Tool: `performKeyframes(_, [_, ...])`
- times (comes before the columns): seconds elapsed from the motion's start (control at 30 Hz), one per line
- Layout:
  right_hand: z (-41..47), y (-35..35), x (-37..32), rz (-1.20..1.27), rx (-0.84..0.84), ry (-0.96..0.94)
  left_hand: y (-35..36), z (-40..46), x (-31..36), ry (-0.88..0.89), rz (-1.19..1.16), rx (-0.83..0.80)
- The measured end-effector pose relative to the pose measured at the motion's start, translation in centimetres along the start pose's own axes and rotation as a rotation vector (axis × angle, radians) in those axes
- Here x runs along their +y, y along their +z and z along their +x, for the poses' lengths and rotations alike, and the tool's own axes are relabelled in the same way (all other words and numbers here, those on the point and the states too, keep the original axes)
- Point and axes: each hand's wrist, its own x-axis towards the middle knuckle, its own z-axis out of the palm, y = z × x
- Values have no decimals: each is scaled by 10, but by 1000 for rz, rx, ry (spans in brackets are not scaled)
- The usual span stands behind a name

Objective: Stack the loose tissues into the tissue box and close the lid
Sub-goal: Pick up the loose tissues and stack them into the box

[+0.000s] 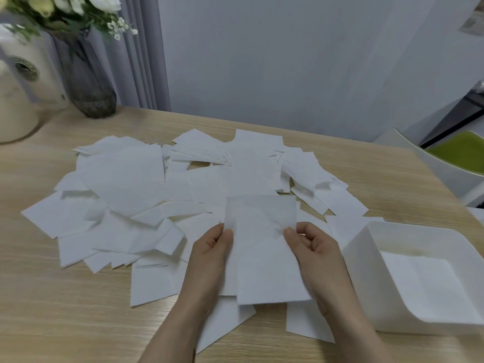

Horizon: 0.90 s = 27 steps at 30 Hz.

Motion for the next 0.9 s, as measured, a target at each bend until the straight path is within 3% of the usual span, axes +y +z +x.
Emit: performKeyframes(0.9, [4, 31, 21, -65, 52, -64, 1, -2, 2, -56, -69, 39])
